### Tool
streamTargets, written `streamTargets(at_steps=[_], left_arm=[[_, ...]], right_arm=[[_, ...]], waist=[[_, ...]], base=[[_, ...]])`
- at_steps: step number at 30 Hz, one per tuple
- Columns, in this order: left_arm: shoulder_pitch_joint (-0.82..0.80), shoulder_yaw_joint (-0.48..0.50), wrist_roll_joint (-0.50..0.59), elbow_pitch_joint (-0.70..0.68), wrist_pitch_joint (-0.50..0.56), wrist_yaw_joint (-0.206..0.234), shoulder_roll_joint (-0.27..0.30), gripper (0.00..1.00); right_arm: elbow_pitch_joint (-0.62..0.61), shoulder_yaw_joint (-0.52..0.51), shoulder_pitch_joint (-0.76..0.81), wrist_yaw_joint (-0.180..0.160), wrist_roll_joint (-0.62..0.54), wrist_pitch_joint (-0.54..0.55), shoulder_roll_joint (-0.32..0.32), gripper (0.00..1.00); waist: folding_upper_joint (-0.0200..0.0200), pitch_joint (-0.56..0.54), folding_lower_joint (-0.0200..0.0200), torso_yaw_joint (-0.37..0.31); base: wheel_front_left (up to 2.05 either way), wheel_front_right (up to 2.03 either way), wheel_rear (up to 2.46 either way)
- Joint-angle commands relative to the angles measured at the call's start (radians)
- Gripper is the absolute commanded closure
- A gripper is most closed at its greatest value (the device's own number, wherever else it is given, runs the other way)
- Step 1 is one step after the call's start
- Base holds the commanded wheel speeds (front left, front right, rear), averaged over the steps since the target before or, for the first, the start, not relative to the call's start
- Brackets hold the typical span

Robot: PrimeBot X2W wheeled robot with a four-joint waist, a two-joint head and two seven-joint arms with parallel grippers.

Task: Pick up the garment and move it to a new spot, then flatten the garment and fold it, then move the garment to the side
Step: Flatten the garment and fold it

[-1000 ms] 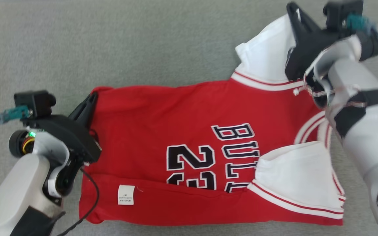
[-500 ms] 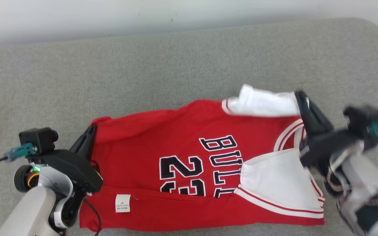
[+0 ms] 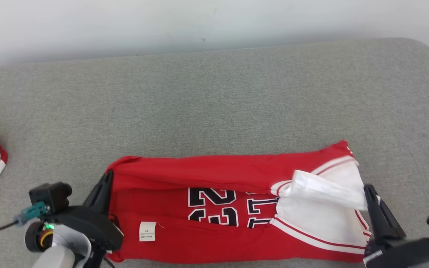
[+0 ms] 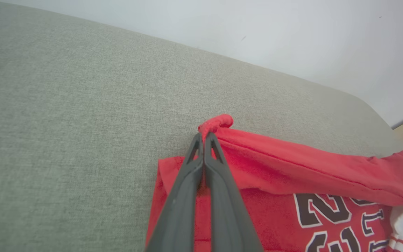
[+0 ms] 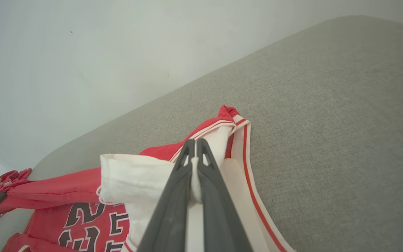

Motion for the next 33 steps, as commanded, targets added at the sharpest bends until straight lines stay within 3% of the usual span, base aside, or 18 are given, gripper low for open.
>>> streamTargets(at_steps=[1, 5, 9, 10, 11, 12, 13, 20, 28, 33], left_arm=[[0.029, 0.001, -0.004, -0.004, -0.009, 0.006, -0.005, 1.0], [0.061, -0.007, -0.015, -0.005, -0.018, 0.009, -0.022, 1.0], [0.087, -0.008, -0.011, 0.001, -0.039, 0.02, -0.028, 1.0], [0.093, -0.012, -0.007, 0.007, -0.04, 0.022, -0.03, 1.0], [0.096, -0.016, -0.003, 0.012, -0.045, 0.022, -0.032, 0.79], [0.101, -0.016, -0.005, 0.015, -0.052, 0.023, -0.038, 0.05], [0.106, -0.012, -0.012, 0.018, -0.06, 0.025, -0.044, 0.0], [0.144, 0.014, 0.025, -0.002, -0.167, 0.04, -0.053, 0.0], [0.21, 0.139, 0.262, -0.118, -0.208, 0.157, -0.065, 0.0], [0.26, 0.186, 0.362, -0.179, -0.209, 0.162, -0.096, 0.0]], right_arm=[[-0.038, -0.041, 0.051, -0.003, -0.02, 0.026, 0.034, 1.0], [-0.082, -0.107, 0.12, -0.003, -0.081, 0.082, 0.091, 1.0], [-0.05, -0.129, 0.137, -0.003, -0.12, 0.132, 0.114, 1.0], [-0.048, -0.13, 0.128, -0.003, -0.123, 0.129, 0.12, 0.95], [-0.037, -0.132, 0.12, -0.003, -0.122, 0.127, 0.127, 0.65], [-0.026, -0.135, 0.12, -0.003, -0.129, 0.131, 0.127, 0.0], [-0.021, -0.14, 0.115, -0.003, -0.137, 0.125, 0.125, 0.0], [-0.014, -0.15, 0.085, -0.003, -0.14, 0.122, 0.095, 0.0], [0.1, -0.12, 0.004, -0.003, -0.219, 0.228, 0.036, 0.0], [0.198, -0.104, -0.054, -0.003, -0.246, 0.264, 0.015, 0.0]], waist=[[0.0002, -0.007, 0.0002, 0.012], [0.0002, -0.01, 0.0002, 0.014], [0.0002, -0.017, 0.0002, 0.018], [0.0002, -0.019, 0.0002, 0.018], [0.0002, -0.023, 0.0002, 0.02], [0.0002, -0.026, 0.0002, 0.023], [0.0002, -0.031, 0.0002, 0.025], [0.0002, -0.058, 0.0002, 0.038], [0.0002, -0.093, 0.0002, 0.062], [0.0002, -0.103, 0.0002, 0.089]], base=[[0.0, 0.0, 0.0], [0.0, 0.0, 0.0], [0.0, 0.0, 0.0], [0.0, 0.0, 0.0], [0.0, 0.0, 0.0], [0.0, 0.0, 0.0], [0.0, 0.0, 0.0], [0.0, 0.0, 0.0], [0.0, 0.0, 0.0], [0.0, 0.0, 0.0]])
